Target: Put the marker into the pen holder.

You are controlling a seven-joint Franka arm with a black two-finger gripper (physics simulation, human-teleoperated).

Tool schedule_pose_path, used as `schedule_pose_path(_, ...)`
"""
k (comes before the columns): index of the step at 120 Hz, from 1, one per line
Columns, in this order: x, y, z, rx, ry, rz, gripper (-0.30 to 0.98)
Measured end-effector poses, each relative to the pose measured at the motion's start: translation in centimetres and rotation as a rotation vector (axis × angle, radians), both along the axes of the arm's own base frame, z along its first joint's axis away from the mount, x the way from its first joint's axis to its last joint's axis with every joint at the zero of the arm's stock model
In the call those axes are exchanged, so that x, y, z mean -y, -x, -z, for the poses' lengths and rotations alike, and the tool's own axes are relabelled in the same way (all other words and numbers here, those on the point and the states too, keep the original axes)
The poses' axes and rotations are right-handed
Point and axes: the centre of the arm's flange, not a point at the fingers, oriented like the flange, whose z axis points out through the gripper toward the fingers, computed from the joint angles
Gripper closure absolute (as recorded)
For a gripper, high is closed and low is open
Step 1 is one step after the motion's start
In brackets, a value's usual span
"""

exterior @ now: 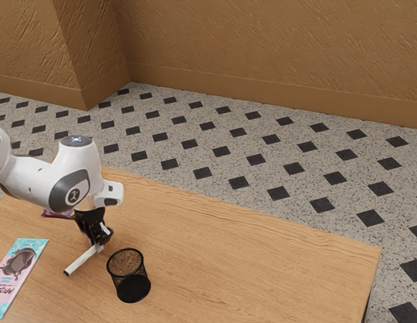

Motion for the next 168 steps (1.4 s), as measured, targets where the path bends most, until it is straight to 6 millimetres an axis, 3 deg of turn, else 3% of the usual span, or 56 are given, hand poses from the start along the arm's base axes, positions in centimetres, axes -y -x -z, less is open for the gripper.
schedule_pose_path(12,0.3,-0.6,-2.3,0.05,0.001,0.004,0.72)
schedule_pose_path(36,1.1,-1.6,-10.0,0.283,0.022,0.0,0.74)
schedule_pose_path(54,1.4,-0.5,-14.3,0.398,0.037,-0.005,0.75)
schedule_pose_path(79,4.5,2.5,-18.6,0.484,0.057,0.045,0.75)
schedule_pose_path(120,9.0,8.2,-21.5,0.522,0.063,0.126,0.75)
schedule_pose_path(136,9.6,9.7,-20.4,0.487,0.065,0.132,0.75)
schedule_pose_path(168,12.9,11.3,-19.8,0.458,0.059,0.179,0.74)
